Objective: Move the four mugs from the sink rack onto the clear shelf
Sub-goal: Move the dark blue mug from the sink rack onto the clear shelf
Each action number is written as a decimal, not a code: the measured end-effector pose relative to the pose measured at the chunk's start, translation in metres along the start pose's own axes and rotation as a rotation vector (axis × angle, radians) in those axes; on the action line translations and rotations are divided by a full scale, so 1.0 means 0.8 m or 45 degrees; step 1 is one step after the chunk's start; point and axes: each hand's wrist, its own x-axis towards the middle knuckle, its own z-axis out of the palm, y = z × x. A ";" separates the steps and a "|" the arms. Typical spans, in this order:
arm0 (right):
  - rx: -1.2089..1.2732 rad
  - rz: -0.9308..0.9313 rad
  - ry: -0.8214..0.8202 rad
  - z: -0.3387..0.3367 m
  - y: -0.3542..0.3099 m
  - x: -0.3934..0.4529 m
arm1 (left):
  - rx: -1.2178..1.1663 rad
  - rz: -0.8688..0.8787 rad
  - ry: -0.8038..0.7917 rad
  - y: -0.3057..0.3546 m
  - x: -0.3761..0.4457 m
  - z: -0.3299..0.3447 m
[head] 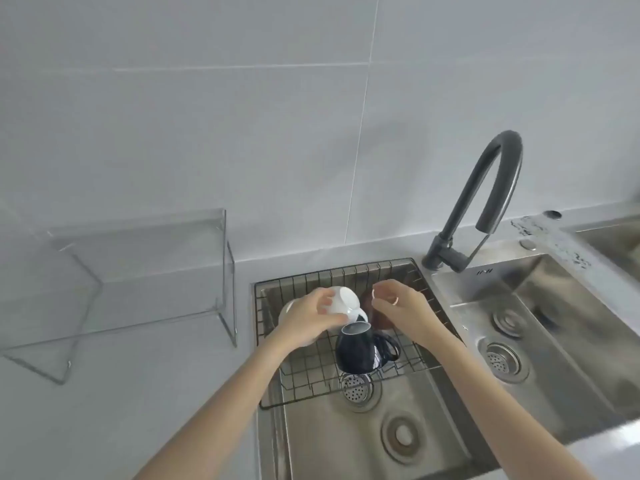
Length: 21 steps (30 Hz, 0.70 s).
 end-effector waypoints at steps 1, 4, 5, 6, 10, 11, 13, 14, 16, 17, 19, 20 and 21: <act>0.032 0.047 0.010 0.000 0.009 0.003 | -0.028 -0.032 -0.028 -0.002 0.007 0.007; 0.073 0.164 -0.028 0.003 0.034 0.008 | -0.035 -0.154 -0.130 -0.020 0.023 0.027; 0.086 0.198 -0.056 0.008 0.044 0.011 | -0.032 -0.181 -0.150 -0.028 0.028 0.034; 0.097 0.238 -0.093 0.012 0.053 0.013 | -0.042 -0.205 -0.173 -0.035 0.032 0.041; 0.131 0.364 -0.240 0.030 0.078 0.023 | -0.102 -0.239 -0.211 -0.062 0.044 0.060; 0.120 0.384 -0.282 0.035 0.082 0.025 | -0.100 -0.250 -0.221 -0.067 0.047 0.062; 0.083 0.401 -0.353 0.044 0.083 0.029 | -0.104 -0.280 -0.249 -0.073 0.052 0.064; 0.078 0.413 -0.381 0.048 0.084 0.031 | -0.129 -0.296 -0.261 -0.077 0.055 0.065; 0.088 0.423 -0.407 0.050 0.085 0.032 | -0.167 -0.295 -0.270 -0.078 0.054 0.069; 0.098 0.430 -0.412 0.050 0.088 0.034 | -0.180 -0.291 -0.263 -0.081 0.055 0.072; 0.096 0.431 -0.418 0.051 0.094 0.038 | -0.219 -0.282 -0.227 -0.084 0.055 0.075; 0.094 0.422 -0.413 0.050 0.096 0.039 | -0.237 -0.274 -0.208 -0.085 0.054 0.077; 0.098 0.415 -0.398 0.050 0.098 0.040 | -0.254 -0.265 -0.191 -0.086 0.055 0.078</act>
